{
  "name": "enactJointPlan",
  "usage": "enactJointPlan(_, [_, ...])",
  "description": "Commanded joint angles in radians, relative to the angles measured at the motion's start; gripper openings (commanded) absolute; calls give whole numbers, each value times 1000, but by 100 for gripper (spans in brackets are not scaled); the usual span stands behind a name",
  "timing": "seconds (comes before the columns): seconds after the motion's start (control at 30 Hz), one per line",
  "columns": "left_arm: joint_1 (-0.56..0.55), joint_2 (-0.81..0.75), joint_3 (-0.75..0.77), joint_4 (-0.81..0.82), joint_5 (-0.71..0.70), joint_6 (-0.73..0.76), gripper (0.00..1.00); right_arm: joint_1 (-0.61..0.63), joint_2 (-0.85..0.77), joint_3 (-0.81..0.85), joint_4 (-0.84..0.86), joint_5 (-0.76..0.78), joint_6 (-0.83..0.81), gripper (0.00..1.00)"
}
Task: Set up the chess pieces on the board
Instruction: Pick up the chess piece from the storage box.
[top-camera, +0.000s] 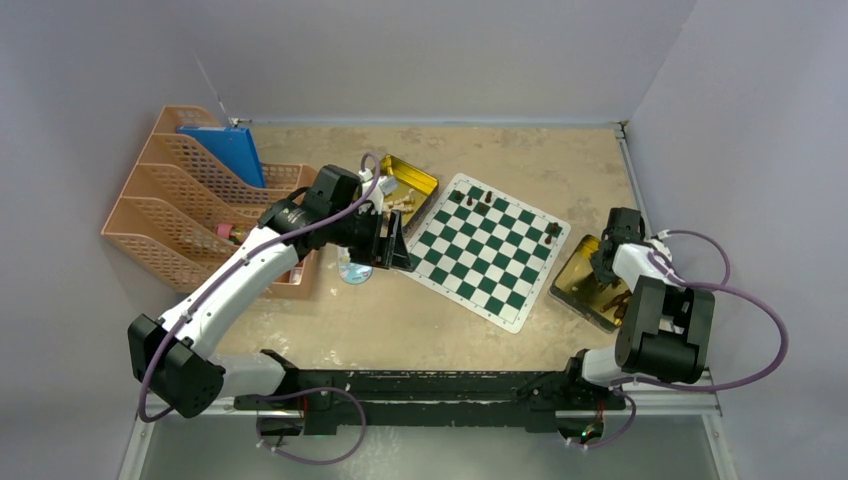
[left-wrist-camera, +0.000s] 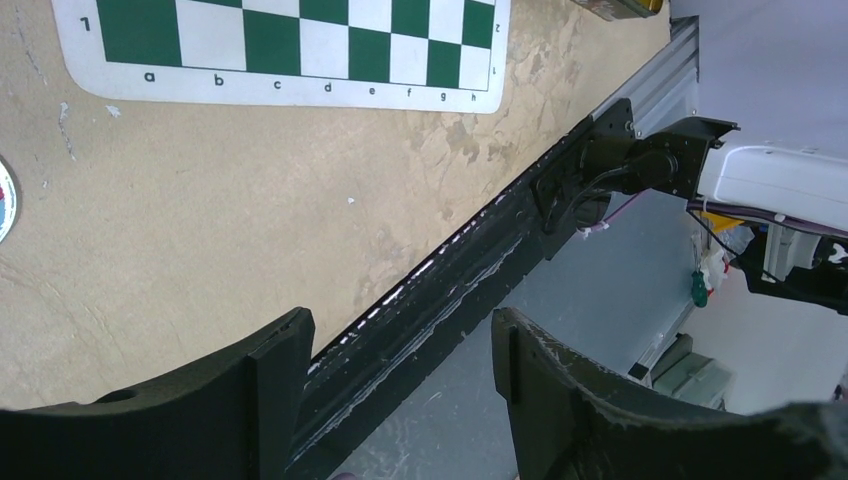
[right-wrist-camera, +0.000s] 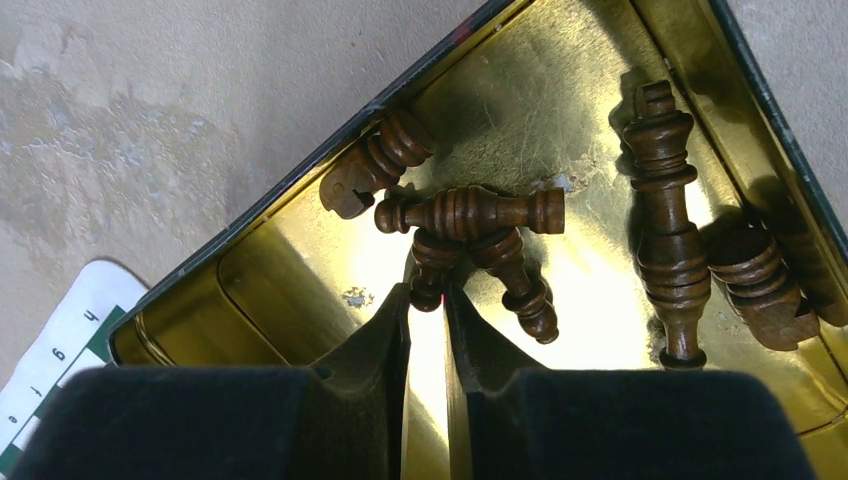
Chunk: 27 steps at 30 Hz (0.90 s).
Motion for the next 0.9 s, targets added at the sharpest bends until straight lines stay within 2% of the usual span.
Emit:
enactJointPlan(0.0, [5, -19, 45, 0, 0, 26, 65, -5, -29, -11, 8, 35, -24, 15])
enactJointPlan(0.3, [5, -46, 47, -8, 9, 30, 64, -5, -69, 35, -20, 13, -122, 10])
enactJointPlan(0.43, [4, -48, 58, -8, 9, 31, 64, -5, -127, 62, -45, 23, -198, 9])
enactJointPlan(0.67, [5, -54, 71, 24, -8, 38, 62, -4, -251, 74, -106, -51, -295, 7])
enactJointPlan(0.87, [4, -106, 14, 236, 15, 177, 59, 40, -319, 133, -149, -128, -373, 5])
